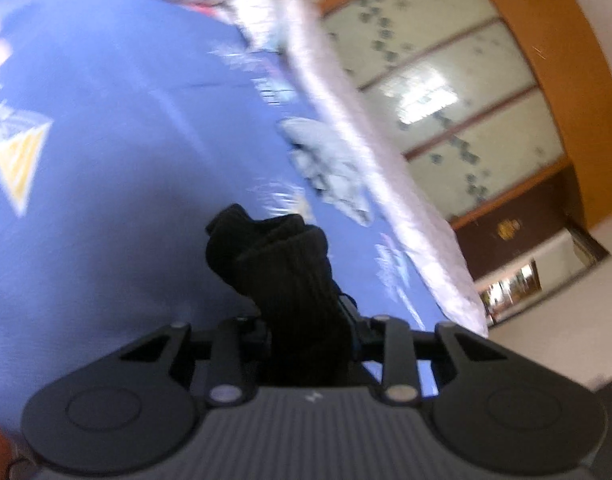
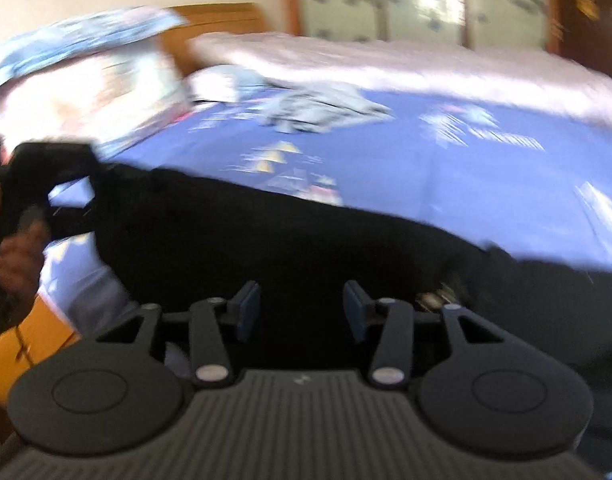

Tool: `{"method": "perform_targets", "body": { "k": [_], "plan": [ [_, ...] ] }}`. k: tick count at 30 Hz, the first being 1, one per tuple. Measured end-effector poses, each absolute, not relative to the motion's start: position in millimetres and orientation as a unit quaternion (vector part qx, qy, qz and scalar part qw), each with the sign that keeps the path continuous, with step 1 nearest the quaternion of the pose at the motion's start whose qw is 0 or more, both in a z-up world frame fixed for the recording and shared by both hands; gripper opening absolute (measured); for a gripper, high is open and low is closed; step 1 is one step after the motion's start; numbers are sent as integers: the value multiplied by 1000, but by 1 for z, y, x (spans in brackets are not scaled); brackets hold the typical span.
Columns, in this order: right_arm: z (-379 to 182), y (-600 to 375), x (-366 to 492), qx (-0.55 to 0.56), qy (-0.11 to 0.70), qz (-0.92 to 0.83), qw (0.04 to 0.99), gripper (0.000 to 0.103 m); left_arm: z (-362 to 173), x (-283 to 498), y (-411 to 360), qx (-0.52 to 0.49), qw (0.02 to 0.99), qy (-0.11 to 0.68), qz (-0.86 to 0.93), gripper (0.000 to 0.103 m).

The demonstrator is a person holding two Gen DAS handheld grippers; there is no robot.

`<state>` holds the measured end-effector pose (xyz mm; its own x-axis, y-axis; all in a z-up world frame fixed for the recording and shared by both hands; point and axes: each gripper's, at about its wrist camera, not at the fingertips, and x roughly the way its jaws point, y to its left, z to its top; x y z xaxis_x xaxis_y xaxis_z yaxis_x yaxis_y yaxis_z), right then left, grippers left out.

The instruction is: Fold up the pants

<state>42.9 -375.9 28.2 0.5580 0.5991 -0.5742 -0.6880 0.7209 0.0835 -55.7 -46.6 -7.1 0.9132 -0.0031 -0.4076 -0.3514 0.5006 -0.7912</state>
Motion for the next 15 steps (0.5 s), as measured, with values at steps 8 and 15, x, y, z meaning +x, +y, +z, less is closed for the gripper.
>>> {"method": "perform_targets", "body": {
  "k": [8,15],
  "plan": [
    [42,-329,25,-115,239,434,861,78,51,-30,-123,-346,915,206,11,28],
    [46,-322,29,-118,208,404,883,83,75,-7,-192,-247,934,257,-36,29]
  ]
}}
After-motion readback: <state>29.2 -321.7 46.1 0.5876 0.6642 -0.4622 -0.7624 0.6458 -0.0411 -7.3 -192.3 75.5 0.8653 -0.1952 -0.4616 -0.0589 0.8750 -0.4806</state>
